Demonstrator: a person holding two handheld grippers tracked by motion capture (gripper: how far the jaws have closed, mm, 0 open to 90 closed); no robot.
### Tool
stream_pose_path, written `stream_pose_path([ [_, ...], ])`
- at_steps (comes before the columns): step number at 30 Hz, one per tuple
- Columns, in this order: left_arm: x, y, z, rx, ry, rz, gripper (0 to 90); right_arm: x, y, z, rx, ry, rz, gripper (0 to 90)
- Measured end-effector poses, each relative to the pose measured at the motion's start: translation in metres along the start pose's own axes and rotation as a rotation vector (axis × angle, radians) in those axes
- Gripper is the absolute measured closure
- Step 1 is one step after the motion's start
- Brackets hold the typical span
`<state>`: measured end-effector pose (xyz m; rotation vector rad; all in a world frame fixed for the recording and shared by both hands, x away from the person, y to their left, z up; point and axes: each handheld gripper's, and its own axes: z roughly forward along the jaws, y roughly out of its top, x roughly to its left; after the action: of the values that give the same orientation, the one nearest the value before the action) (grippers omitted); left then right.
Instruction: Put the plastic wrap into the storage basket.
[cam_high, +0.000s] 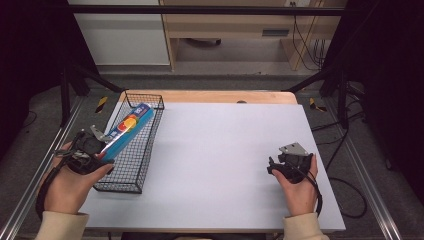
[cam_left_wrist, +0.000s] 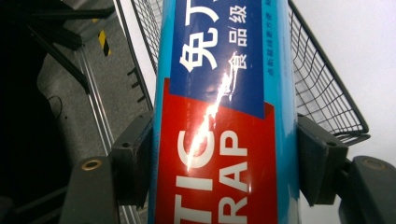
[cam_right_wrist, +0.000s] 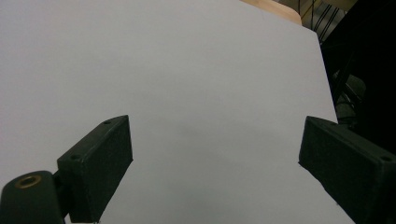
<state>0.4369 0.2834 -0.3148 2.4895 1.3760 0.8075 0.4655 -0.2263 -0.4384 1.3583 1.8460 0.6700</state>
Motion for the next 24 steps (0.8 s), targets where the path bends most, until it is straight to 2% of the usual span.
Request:
stream_pose_path([
  [7, 0.001, -0.003, 0.013, 0.048, -0.017, 0.002, 32.0, 0.003, 0.001, 0.000, 0.006, 0.003, -0.017, 10.1],
  [10, 0.003, -0.003, 0.017, 0.059, -0.030, -0.020, 32.0, 0.005, 0.002, 0.001, 0.001, 0.005, -0.025, 10.2],
  [14, 0.004, 0.000, 0.021, 0.079, -0.034, -0.028, 32.0, 0.006, 0.002, 0.001, 0.002, 0.007, -0.026, 10.3],
  [20, 0.006, 0.006, 0.028, 0.116, -0.013, -0.040, 32.1, 0.005, 0.002, 0.001, 0.005, 0.012, -0.028, 10.7],
  [24, 0.002, 0.009, 0.034, 0.152, 0.015, -0.019, 32.1, 0.008, 0.003, 0.002, 0.008, 0.023, -0.024, 10.8],
])
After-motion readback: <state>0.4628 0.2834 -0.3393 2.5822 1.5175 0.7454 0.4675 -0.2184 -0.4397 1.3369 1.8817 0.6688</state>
